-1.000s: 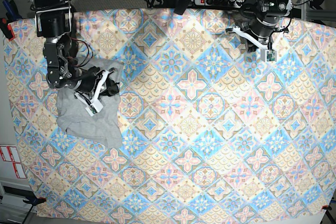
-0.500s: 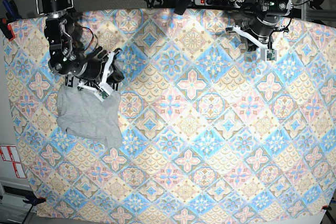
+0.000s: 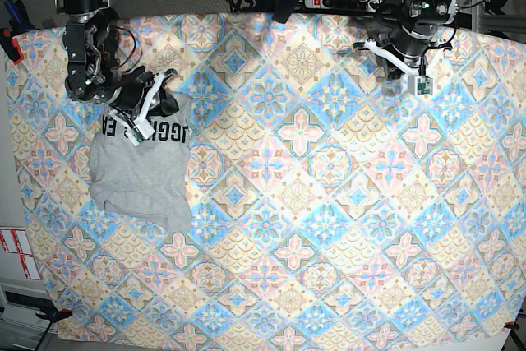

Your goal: Fold the T-shirt properly

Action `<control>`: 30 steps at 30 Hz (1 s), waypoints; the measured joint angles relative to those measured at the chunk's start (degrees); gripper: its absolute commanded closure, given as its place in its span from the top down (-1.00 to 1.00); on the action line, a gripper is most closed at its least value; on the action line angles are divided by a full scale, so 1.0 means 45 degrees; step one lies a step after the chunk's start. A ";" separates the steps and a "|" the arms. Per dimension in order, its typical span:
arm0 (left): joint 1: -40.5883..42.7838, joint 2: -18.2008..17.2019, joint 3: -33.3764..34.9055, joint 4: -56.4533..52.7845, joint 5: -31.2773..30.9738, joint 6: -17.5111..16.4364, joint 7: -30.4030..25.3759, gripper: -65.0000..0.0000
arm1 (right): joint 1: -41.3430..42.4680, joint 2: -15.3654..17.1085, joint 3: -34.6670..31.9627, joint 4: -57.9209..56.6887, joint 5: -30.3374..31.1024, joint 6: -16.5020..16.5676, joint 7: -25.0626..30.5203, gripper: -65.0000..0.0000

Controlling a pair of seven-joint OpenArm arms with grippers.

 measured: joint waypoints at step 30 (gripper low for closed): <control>0.0962 -0.0019 0.0005 0.0155 0.0005 -0.0029 -0.0044 -1.00 | -0.3113 0.0058 0.1224 0.5333 -0.0379 -0.0219 -0.0408 -0.85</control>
